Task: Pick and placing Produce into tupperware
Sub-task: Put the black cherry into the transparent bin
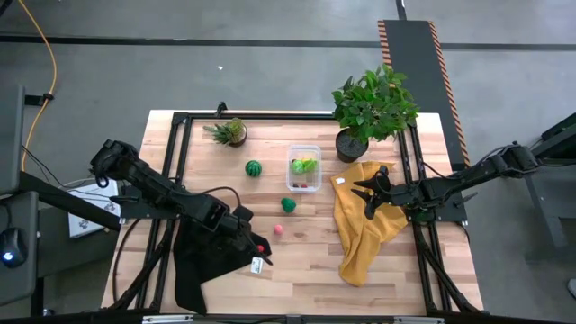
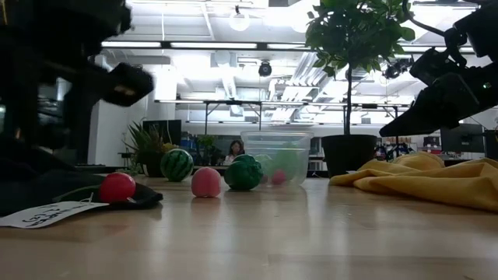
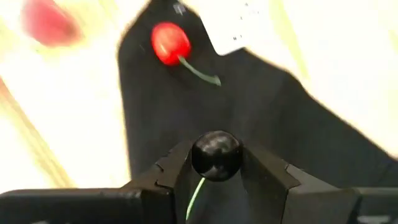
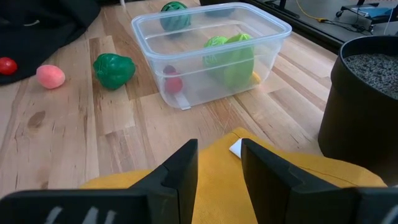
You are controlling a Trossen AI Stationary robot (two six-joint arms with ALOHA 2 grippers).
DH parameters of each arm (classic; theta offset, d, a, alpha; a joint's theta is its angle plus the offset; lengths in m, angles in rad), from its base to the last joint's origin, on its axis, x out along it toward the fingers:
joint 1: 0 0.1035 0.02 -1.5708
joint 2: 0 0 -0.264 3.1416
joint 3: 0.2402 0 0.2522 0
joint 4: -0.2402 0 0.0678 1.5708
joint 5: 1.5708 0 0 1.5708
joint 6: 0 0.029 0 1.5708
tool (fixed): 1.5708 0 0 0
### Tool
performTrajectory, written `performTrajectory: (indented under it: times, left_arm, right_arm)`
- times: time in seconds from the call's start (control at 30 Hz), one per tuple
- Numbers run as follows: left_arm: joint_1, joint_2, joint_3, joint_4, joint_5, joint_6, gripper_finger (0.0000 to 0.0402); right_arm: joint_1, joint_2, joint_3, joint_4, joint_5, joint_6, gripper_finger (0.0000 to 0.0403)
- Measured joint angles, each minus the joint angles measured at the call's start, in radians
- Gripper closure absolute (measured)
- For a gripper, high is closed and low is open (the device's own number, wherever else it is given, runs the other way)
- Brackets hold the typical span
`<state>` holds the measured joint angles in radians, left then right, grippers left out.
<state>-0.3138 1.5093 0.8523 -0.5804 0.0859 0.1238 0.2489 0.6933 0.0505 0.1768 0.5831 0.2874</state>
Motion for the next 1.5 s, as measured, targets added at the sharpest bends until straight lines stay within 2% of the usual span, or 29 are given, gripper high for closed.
performTrajectory:
  times: [0.2, 0.87, 1.27, 1.5]
  left_arm:
    - [0.029, 0.0, 0.077, -0.001, -0.031, -0.061, 0.0292]
    - [0.374, 0.0, 0.376, -0.011, -0.06, -0.208, 0.0289]
    - [0.496, 0.0, 0.413, 0.073, -0.106, -0.311, 0.0289]
    - [0.548, 0.0, 0.413, 0.12, -0.148, -0.316, 0.0289]
  right_arm:
    - [0.0, 0.0, 0.0, 0.0, 0.0, 0.0, 0.0289]
    - [0.0, 0.0, 0.0, 0.0, 0.0, 0.0, 0.0289]
    - [0.0, 0.0, 0.0, 0.0, 0.0, 0.0, 0.0289]
    - [0.0, 0.0, 0.0, 0.0, 0.0, 0.0, 0.0289]
